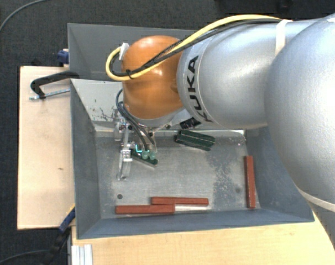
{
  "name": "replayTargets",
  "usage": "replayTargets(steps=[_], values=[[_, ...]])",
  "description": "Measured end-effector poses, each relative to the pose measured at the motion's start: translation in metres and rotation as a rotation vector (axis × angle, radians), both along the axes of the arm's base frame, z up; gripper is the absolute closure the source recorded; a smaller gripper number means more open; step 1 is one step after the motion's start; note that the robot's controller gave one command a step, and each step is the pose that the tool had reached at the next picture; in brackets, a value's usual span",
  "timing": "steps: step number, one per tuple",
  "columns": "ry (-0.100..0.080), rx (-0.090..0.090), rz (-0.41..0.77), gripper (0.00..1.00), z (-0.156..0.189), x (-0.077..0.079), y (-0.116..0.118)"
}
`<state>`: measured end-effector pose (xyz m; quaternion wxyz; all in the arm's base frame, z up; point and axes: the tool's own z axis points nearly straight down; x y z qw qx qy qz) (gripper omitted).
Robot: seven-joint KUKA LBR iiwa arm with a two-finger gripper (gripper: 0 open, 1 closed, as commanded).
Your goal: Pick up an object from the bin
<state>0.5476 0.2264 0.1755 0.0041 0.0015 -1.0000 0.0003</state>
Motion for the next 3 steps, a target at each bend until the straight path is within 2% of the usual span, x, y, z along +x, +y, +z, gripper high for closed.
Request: replayTargets(steps=[1, 2, 3], values=[[-0.003, -0.003, -0.263, 0.0, -0.0885, 0.0129, -0.0527], [-0.007, 0.001, -0.263, 1.0, -0.0866, 0.014, -0.0514], [-0.007, 0.001, -0.263, 0.0, -0.0866, 0.014, -0.0514]])
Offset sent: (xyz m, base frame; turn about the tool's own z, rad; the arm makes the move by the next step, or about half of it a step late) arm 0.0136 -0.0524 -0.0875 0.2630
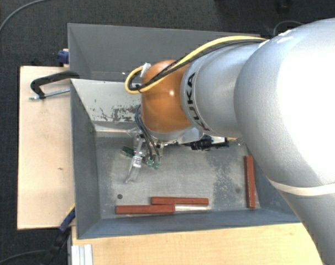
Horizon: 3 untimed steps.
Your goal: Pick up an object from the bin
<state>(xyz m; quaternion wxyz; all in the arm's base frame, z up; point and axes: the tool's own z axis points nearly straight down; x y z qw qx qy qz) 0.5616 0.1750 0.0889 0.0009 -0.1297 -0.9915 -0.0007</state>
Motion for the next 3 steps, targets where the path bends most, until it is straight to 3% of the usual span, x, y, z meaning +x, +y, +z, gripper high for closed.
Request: replayTargets(steps=[1, 2, 3], values=[[-0.008, -0.001, 0.02, 0.0, -0.016, 0.026, -0.028], [-0.007, 0.001, 0.022, 1.0, -0.015, 0.025, -0.025], [-0.014, -0.001, 0.325, 1.0, 0.123, -0.011, -0.055]])
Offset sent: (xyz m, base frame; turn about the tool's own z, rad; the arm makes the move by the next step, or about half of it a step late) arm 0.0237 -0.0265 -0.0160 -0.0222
